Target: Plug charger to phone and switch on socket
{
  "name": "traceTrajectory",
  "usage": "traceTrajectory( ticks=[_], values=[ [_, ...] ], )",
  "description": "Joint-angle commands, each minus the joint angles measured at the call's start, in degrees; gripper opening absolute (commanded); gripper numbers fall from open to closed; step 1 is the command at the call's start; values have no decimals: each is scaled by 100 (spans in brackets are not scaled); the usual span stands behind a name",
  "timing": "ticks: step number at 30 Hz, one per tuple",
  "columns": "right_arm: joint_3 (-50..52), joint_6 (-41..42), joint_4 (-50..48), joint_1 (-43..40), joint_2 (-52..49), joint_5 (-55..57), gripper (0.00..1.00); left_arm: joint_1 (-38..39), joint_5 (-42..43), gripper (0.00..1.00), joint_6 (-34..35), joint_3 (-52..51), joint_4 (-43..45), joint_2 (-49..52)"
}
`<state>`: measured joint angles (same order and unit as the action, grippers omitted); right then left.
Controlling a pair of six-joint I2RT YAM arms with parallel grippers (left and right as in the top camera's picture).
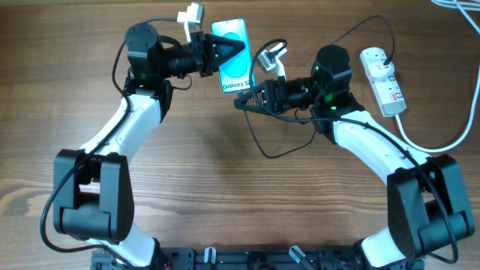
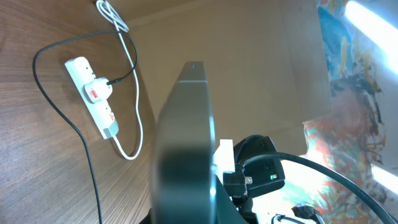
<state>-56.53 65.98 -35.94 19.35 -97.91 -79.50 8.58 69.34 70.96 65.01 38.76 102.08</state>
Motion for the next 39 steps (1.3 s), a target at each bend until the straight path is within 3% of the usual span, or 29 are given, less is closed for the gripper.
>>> traceTrajectory(
  ticks=[1, 25, 26, 27, 34, 39],
  values=[
    [-125, 24, -264, -157, 24, 662, 4, 68, 1119, 4, -278, -15, -4, -116],
    [-133, 345, -675, -175, 24, 898, 4, 68, 1384, 4, -87, -15, -315, -116],
    [-133, 400, -730, -186, 24, 866, 42, 68, 1384, 4, -87, -15, -369, -116],
    [-133, 411, -817, -203, 24, 774, 100, 68, 1386, 4, -87, -15, -393, -116],
    [-127, 304, -903, -732, 24, 74, 100, 57, 1423, 4, -256, -15, -356, -116],
    [-125, 212, -903, -1025, 24, -442, 100, 57, 2105, 4, -1460, -13, 50, -116]
  ],
)
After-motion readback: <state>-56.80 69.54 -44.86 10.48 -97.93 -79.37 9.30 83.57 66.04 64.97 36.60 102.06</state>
